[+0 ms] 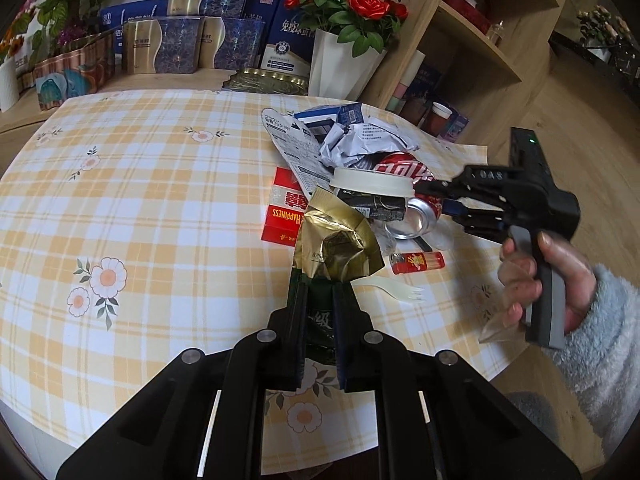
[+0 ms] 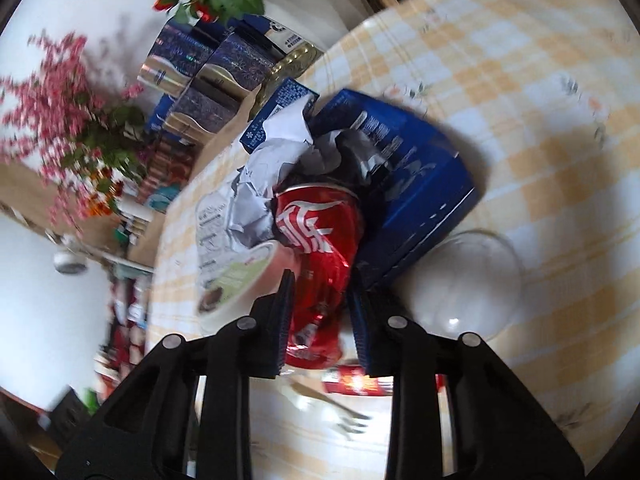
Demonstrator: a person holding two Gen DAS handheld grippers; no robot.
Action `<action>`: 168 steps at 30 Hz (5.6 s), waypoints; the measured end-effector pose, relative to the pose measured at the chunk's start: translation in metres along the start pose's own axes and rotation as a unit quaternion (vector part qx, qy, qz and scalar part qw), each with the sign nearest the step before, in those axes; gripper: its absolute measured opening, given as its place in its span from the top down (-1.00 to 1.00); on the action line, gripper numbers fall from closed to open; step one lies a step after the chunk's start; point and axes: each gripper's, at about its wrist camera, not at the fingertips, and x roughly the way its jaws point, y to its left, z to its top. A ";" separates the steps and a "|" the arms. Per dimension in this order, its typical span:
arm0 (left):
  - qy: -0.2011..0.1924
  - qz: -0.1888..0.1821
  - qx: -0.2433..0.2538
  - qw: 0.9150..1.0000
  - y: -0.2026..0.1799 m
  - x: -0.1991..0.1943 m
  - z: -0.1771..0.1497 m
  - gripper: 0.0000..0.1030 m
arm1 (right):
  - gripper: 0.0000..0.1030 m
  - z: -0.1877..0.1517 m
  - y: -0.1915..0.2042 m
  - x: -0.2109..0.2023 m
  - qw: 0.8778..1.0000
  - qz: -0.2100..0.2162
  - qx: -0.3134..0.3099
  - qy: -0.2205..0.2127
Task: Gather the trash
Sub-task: 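Carry the wrapper to the bin with the left gripper while the right gripper grasps the red cola can, then release the wrapper into the bin with the left gripper while the right gripper drops the cola can in, then move both tools back toward the remaining trash on the table, then grasp the crumpled white paper with the right gripper while the left gripper grasps a white paper strip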
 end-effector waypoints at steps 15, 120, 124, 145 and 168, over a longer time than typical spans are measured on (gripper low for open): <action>-0.005 -0.011 -0.007 1.000 -0.001 -0.014 -0.008 0.78 | 0.76 -0.006 0.061 -0.061 0.980 -0.123 -0.120 -0.096; -0.004 0.092 -0.031 0.995 0.040 -0.100 -0.168 -0.86 | -0.89 -0.259 0.059 -0.081 0.968 -0.138 -0.207 -0.005; -0.002 0.087 -0.036 0.996 0.042 -0.099 -0.167 -0.86 | -0.89 -0.252 0.061 -0.092 0.958 -0.156 -0.237 -0.036; -0.012 0.083 -0.090 0.992 0.064 -0.096 -0.131 -0.86 | -0.89 -0.204 0.034 -0.114 0.947 -0.210 -0.220 -0.107; -0.012 0.047 -0.204 0.978 0.097 -0.022 -0.008 -0.85 | -0.87 0.009 0.080 0.028 0.791 -0.351 -0.497 -0.060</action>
